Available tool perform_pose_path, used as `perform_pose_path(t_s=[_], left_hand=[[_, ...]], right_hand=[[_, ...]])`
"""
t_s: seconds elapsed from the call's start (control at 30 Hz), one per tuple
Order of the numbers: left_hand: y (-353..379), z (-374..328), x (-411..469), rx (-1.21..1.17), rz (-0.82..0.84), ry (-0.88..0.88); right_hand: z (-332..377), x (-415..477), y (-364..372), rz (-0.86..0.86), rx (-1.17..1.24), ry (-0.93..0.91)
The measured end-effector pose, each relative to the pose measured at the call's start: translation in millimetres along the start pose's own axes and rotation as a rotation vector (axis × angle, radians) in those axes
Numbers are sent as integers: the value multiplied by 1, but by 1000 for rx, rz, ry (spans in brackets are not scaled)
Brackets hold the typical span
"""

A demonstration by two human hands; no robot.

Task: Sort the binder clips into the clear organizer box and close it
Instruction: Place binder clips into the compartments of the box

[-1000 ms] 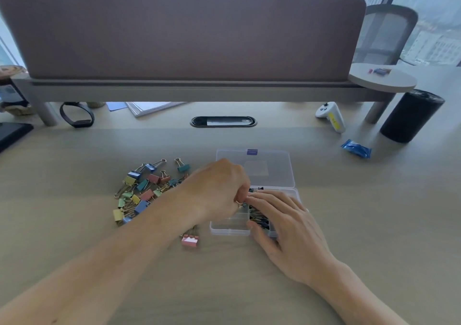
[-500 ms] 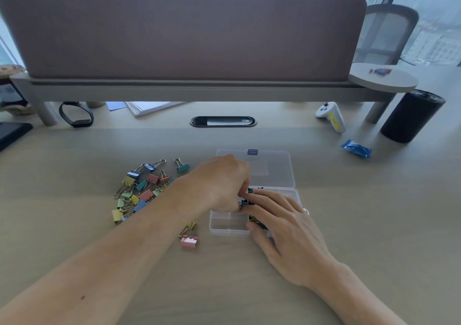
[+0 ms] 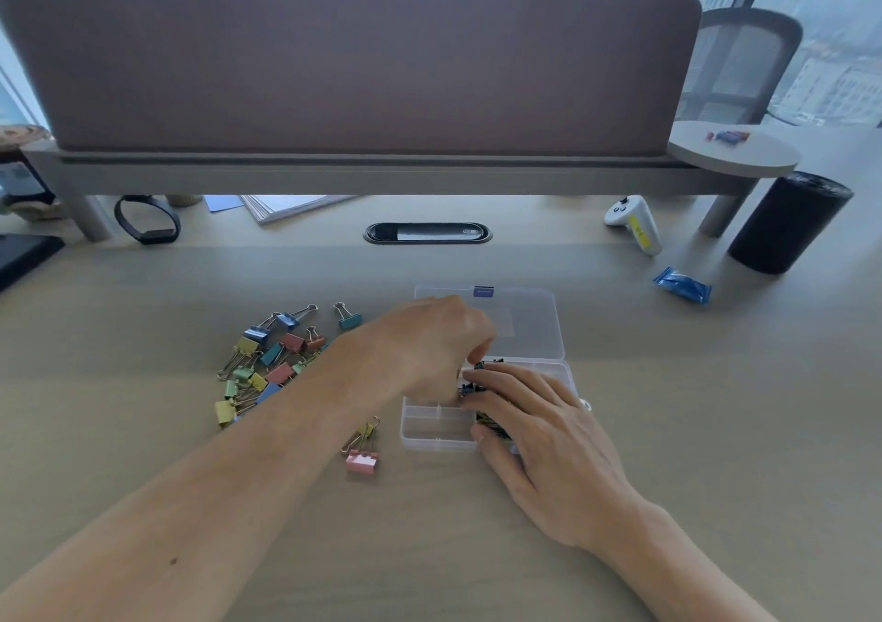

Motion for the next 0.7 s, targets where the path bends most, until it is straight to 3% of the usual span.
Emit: perform_pose_path(t_s=[0.23, 0.37, 0.47, 0.57, 0.7], left_hand=[[6, 22, -3, -237, 112, -31], [-20, 61, -9, -343, 6, -93], [-35, 112, -14, -267, -84, -241], [-30, 152, -19, -144, -40, -372], [-21, 163, -26, -106, 14, -384]], right_hand=[[-1, 0, 1, 17, -8, 12], [-2, 0, 2, 23, -6, 24], [-2, 0, 2, 23, 3, 23], [-2, -1, 2, 17, 9, 25], [-2, -1, 2, 14, 8, 26]])
Point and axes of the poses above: each hand's wrist, its own x-axis towards the middle knuckle, its own y-axis out of the palm, z = x × y, the point moved 9 cm from there along x, towards the middle knuckle, and after that the axes turned 13 degrees about -y, right-handed, at the moved point
